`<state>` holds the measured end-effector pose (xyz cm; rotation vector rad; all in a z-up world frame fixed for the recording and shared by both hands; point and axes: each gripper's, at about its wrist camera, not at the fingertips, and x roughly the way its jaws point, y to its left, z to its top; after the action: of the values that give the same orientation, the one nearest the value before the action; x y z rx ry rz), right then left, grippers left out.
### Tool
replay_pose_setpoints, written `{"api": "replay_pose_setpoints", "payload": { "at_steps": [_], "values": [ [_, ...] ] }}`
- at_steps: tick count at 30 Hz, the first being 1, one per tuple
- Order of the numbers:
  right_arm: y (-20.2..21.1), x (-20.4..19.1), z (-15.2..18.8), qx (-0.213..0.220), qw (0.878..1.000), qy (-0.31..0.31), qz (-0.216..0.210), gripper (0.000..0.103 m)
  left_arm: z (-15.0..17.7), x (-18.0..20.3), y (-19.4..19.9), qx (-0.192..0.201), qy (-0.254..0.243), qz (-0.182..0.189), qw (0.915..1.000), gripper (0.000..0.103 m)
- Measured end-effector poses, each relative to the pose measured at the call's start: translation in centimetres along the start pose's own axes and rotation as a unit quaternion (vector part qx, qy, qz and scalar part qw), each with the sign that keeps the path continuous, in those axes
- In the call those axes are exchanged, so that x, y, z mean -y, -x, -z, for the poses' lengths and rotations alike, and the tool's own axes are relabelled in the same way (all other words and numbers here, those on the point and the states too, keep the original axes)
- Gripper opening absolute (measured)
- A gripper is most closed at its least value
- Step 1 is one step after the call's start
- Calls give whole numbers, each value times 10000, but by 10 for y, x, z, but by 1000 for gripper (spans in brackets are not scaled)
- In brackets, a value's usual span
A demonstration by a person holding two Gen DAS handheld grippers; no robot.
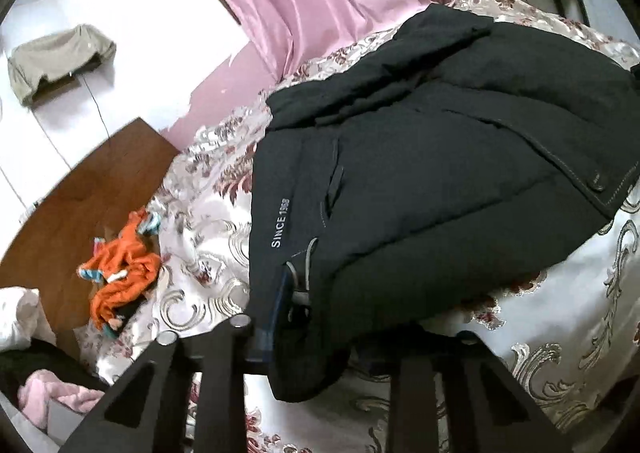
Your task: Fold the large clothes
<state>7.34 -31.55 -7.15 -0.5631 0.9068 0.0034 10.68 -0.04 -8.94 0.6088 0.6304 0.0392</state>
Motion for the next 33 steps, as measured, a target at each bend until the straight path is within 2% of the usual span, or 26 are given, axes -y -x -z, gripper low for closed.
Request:
{"api": "replay_pose_setpoints", "payload": {
  "at_steps": [1, 2, 4, 7, 11, 17, 27, 33],
  "values": [
    [3, 4, 0, 69, 9999, -112, -104, 46, -1, 1, 3, 47, -19, -14, 10000, 20],
    [5, 6, -2, 138, 9996, -196, -137, 38, -4, 1, 5, 90, -24, -48, 9999, 18],
    [13, 9, -7, 299, 9990, -292, -163, 27, -9, -4, 11, 230, 51, -78, 9997, 16],
    [30, 19, -10, 732, 9957, -553, -142, 19, -18, -15, 26, 524, 299, -135, 9981, 8],
    [68, 37, -13, 1398, 9851, -1003, -75, 16, -31, -35, 46, 804, 635, -120, 9947, 7],
    [114, 50, -7, 2041, 9696, -1351, -45, 12, -43, -61, 75, 1026, 897, -83, 9906, 7],
    [193, 57, 4, 2766, 9449, -1748, -44, 10, -48, -93, 135, 1403, 904, -33, 9860, 7],
    [218, 65, -6, 3021, 9351, -1848, -109, 9, -70, -107, 139, 1638, 832, -102, 9829, 7]
  ]
}}
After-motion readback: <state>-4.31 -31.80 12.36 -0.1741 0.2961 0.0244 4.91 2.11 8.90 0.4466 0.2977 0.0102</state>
